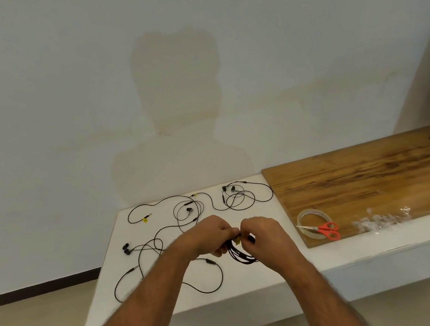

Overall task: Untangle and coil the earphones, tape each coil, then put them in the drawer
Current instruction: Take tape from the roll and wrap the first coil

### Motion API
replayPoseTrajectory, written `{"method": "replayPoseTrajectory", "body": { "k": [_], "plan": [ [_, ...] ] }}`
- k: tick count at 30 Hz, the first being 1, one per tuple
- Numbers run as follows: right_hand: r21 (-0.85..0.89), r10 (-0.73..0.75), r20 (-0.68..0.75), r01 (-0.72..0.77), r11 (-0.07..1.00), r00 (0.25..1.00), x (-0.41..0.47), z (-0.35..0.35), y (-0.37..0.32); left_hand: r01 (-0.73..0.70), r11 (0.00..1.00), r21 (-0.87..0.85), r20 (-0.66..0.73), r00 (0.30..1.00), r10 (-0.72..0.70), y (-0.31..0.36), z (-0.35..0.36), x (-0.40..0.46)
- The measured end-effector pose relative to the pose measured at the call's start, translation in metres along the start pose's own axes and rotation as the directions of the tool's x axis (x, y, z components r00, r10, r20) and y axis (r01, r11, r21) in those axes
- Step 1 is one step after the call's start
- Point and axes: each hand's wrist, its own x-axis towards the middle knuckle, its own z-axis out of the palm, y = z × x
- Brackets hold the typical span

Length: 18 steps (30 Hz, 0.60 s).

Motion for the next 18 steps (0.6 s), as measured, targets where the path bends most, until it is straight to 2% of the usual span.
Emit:
{"method": "replayPoseTrajectory", "body": {
  "k": [4,8,11,15,18],
  "plan": [
    [-0.036,-0.034,-0.091,0.031,0.999,0.995,0.0,0.003,-0.001,0.165,0.917,-0.362,0.04,0.986,-0.162,0.004,0.004,-0.005],
    [-0.03,-0.048,-0.105,0.045,0.999,0.993,0.0,0.005,-0.001,0.247,0.813,-0.528,0.094,0.968,-0.233,0.003,0.007,-0.006],
    [-0.018,-0.044,-0.102,0.042,0.999,0.994,0.001,0.007,0.0,0.213,0.813,-0.541,0.03,0.972,-0.235,0.001,0.009,-0.007],
    [0.004,-0.053,-0.089,0.054,0.999,0.995,0.0,0.009,0.0,0.108,0.883,-0.458,-0.089,0.982,-0.166,-0.003,0.015,-0.007],
    [0.025,-0.022,-0.028,0.022,0.999,0.999,-0.002,0.01,0.002,0.054,0.923,-0.381,-0.158,0.98,-0.122,-0.007,0.019,-0.005]
  ]
}}
